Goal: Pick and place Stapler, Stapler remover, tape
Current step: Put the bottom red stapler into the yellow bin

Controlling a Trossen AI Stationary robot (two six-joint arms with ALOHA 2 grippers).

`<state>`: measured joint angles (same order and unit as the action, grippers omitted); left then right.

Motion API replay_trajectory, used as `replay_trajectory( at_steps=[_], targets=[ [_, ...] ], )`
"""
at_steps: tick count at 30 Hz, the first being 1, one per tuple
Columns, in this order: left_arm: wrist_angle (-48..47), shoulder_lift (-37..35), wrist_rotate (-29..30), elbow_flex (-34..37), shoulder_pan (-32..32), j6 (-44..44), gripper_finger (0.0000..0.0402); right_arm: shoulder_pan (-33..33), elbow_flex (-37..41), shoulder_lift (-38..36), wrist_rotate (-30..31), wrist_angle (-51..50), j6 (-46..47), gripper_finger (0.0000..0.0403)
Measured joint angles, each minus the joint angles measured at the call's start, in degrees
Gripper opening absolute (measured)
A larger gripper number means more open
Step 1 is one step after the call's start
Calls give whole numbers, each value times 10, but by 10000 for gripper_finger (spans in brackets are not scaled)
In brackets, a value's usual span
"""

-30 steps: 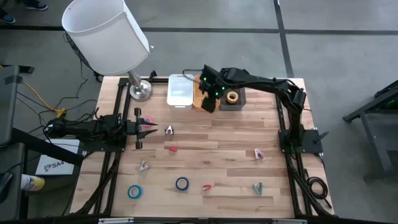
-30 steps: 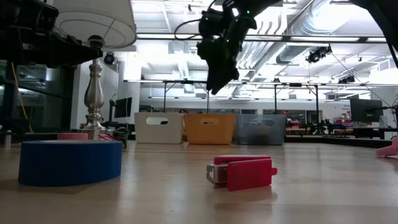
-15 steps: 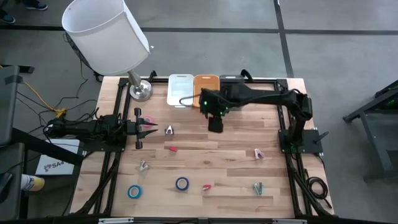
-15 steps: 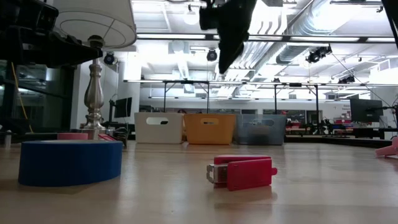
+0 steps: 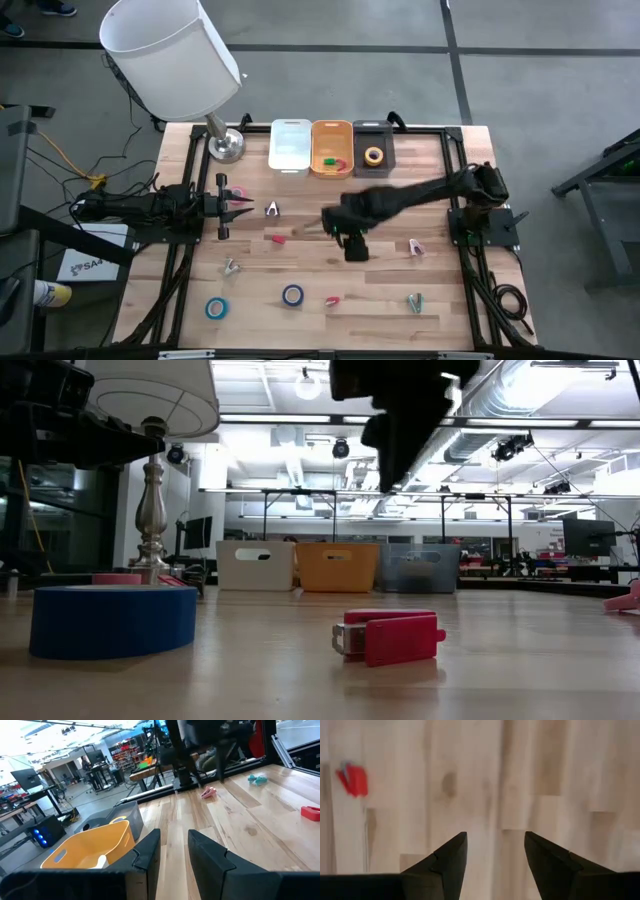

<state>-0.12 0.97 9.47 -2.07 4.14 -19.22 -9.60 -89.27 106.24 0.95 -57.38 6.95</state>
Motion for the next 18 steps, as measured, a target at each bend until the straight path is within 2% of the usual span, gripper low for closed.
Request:
replay_trajectory(
  at_steps=[7,13,18],
  targets=[
    [0,0,0,0,0,0,96,-75,76,0,-46,133,-22,190],
    [0,0,0,0,0,0,96,-115,139,1,-48,258,-17,186],
    [0,0,0,0,0,0,96,-138,156,13,-41,305,-50,188]
  ],
)
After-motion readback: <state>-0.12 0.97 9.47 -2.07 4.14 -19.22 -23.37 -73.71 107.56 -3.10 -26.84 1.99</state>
